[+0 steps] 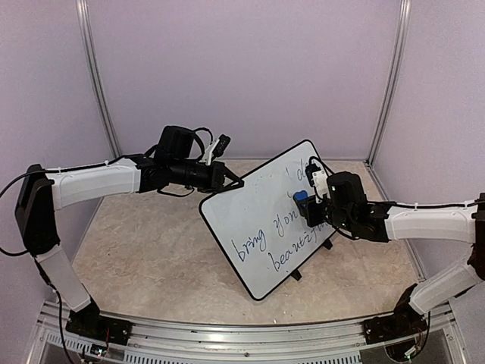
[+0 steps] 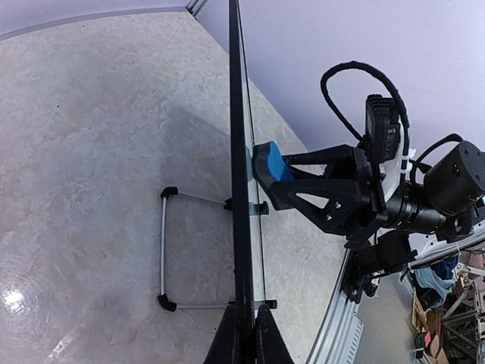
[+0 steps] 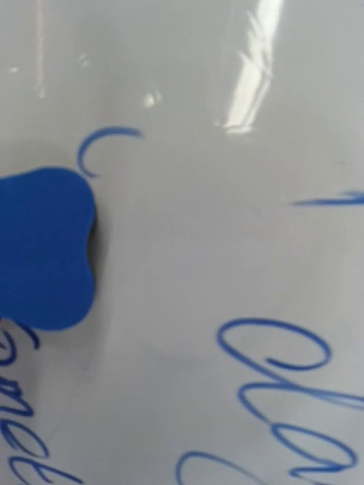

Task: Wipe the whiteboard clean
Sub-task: Erase the whiteboard at the center of the board.

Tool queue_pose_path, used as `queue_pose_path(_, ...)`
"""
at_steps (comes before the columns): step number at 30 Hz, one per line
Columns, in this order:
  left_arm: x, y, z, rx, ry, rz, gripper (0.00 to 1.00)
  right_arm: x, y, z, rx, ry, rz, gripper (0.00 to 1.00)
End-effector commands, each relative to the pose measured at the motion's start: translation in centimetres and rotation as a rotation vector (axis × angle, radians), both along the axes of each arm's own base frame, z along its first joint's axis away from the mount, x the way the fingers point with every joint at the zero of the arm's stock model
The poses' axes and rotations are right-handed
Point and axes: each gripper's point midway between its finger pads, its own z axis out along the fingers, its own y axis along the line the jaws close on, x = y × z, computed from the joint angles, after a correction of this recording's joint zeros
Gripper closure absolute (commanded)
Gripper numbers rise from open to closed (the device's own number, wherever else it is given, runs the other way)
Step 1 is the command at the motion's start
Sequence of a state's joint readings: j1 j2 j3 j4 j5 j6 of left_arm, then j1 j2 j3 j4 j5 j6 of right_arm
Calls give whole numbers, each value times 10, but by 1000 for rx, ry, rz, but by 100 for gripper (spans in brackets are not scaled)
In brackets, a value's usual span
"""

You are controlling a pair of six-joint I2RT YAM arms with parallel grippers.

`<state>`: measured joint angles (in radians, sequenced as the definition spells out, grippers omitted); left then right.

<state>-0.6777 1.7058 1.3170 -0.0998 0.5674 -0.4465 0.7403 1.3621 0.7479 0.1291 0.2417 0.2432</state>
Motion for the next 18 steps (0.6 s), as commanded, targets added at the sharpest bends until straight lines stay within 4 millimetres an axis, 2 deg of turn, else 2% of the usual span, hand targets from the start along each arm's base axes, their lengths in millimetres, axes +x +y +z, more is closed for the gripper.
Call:
queue_pose_path(1, -25, -10, 29, -65, -87, -120, 100, -17, 2, -26, -29, 82, 28, 74)
queue_pose_path(9, -25, -10, 29, -63, -88, -118, 100, 3, 30, 5, -20, 11, 77, 74)
queue_pose_path(15, -25, -9, 30, -63, -92, -117, 100, 9, 46, 5, -28, 7, 99, 74)
queue_pose_path(18, -24, -9, 30, -64, -92, -117, 100, 8, 43, 2, -36, 14, 87, 74)
